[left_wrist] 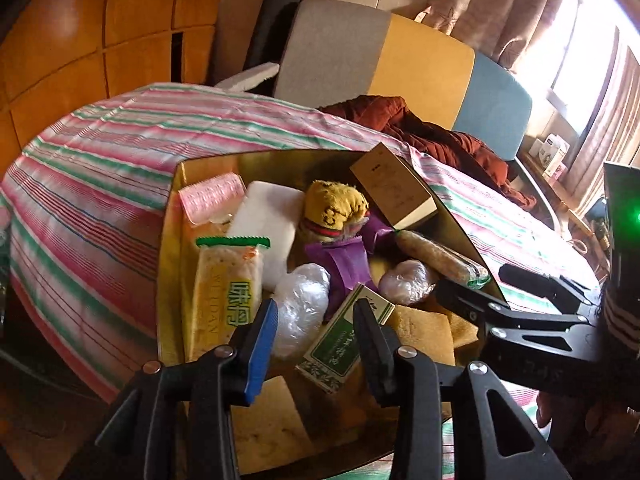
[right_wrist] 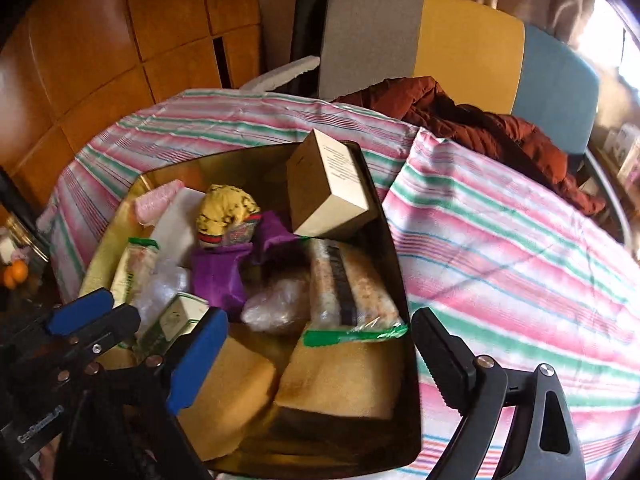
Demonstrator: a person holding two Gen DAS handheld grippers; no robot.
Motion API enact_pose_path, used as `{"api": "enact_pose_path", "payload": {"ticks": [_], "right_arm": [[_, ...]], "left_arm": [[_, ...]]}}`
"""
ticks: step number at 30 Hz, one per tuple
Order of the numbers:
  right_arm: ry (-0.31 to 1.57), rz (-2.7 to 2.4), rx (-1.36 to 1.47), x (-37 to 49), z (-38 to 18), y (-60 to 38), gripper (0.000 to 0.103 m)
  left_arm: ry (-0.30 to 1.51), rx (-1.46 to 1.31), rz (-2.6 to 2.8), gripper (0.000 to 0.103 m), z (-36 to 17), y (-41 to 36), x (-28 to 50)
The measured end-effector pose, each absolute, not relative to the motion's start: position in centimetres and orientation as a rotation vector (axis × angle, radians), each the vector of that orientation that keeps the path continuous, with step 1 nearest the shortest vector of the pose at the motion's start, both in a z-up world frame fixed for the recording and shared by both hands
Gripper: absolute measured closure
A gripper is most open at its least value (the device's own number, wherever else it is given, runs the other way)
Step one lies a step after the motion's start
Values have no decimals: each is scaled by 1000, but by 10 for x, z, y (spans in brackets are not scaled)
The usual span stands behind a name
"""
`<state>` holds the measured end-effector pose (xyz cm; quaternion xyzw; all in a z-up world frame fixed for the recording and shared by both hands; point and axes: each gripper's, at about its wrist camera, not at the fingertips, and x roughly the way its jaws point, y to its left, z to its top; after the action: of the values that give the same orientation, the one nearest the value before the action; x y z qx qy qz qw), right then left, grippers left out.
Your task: Organize objects
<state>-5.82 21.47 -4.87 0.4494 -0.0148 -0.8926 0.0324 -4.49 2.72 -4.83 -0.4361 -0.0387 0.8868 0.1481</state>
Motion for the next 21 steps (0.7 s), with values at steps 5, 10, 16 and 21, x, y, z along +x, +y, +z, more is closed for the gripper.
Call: {"api": "enact_pose_path", "payload": {"ticks": [5,10,16,21], "right_arm": [[-61,-2790,1358,-48,-47,213,9],[9,-2868,1276,-33,-38,206,2],[39,-2908,1233,-19,-34,203,2],[12,-2930,1224,-5,-31,208,2]], "left_arm": [[-85,-1203,2608,64,-38,25,-38],[-35,-1182,2662,59,-32,26,-33],[-2,-1185,2733,55,-27,26,-27],[12,-1186,2783,53,-24,29,-20]]}}
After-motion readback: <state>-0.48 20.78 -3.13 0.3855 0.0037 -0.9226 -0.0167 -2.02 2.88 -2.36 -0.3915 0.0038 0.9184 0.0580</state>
